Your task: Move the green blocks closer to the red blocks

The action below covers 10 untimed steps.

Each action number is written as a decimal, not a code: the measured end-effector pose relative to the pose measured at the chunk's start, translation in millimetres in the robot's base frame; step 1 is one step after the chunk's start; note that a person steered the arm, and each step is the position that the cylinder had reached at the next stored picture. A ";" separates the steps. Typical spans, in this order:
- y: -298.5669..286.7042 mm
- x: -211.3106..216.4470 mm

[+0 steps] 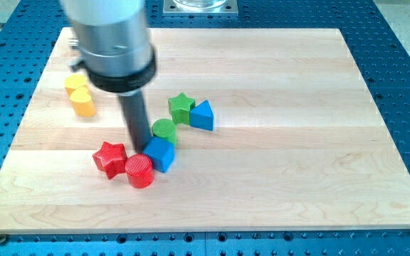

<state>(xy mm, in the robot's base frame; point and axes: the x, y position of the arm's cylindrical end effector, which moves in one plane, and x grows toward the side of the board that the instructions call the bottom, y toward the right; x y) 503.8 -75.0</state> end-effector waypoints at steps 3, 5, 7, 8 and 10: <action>164.1 -70.3; 99.7 -137.1; 63.9 -113.5; 24.0 -101.0; -8.7 -60.1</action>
<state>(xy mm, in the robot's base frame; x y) 443.7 -83.7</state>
